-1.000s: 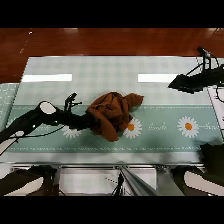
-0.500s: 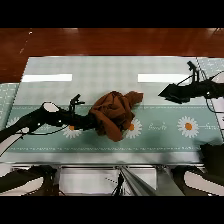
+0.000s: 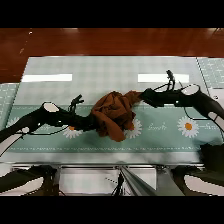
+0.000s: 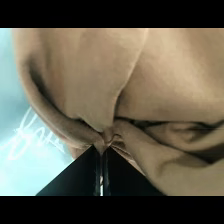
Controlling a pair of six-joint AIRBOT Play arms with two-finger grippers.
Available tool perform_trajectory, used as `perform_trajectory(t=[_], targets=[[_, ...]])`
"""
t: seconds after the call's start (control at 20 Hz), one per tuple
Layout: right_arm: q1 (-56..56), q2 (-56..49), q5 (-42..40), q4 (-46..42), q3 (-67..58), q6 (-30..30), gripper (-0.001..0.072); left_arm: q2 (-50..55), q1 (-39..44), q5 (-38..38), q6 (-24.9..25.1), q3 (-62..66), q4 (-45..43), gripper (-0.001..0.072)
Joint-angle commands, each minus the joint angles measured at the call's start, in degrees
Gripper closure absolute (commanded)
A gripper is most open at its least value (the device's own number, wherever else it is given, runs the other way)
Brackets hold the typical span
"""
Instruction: Fold the shirts.
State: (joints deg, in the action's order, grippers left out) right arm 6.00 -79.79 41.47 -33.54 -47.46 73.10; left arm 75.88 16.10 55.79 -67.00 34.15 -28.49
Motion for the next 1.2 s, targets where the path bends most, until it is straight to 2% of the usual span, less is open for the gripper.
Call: perform_trajectory(t=[0.0,0.3,0.35,0.4,0.45,0.5,0.55,0.6,0.8,0.9,1.05,1.15], targets=[[5.3,-3.7,-7.6,3.8,0.4,1.6,0.0165,0.0,0.0,1.4,0.6,0.0,0.0,0.0684],[8.2,-6.9,-15.2,13.1,0.3,1.6,0.0167,0.0,0.0,2.8,1.9,0.0,0.0,0.0683],[8.6,-7.9,-15.4,15.2,0.3,1.6,0.0174,0.0,0.0,2.8,1.9,0.0,0.0,0.0684],[9.0,-8.9,-15.8,17.0,0.3,1.6,0.0213,0.0,0.0,2.8,2.1,0.0,0.0,0.0684],[9.3,-9.6,-16.1,18.3,0.3,1.6,0.0323,0.0,0.0,2.8,2.5,0.0,0.0,0.0684],[9.3,-9.9,-16.2,18.0,0.3,1.6,0.0391,0.0,0.0,2.8,2.5,0.0,0.0,0.0684],[9.3,-9.9,-16.2,18.1,0.2,1.5,0.0558,0.0,0.0,2.8,2.8,0.0,0.0,0.0683],[9.3,-9.9,-15.5,18.2,-0.1,1.5,0.0680,0.0,0.0,2.8,3.4,0.0,0.0,0.0684],[8.1,-7.8,-10.7,17.2,-3.4,-4.4,0.0682,-2.0,-0.2,3.5,3.6,0.3,-0.7,0.0685],[5.3,-3.2,-7.4,10.7,-5.5,-4.7,0.0682,-7.3,-1.0,3.8,3.0,1.6,-5.3,0.0686],[-0.7,6.7,-3.2,0.5,-8.9,-4.4,0.0682,-19.0,-5.5,7.7,-4.5,7.3,-16.7,0.0686],[-4.7,14.1,-1.5,-3.1,-11.0,-4.4,0.0682,-26.5,-10.3,11.7,-6.9,13.2,-21.5,0.0686]])
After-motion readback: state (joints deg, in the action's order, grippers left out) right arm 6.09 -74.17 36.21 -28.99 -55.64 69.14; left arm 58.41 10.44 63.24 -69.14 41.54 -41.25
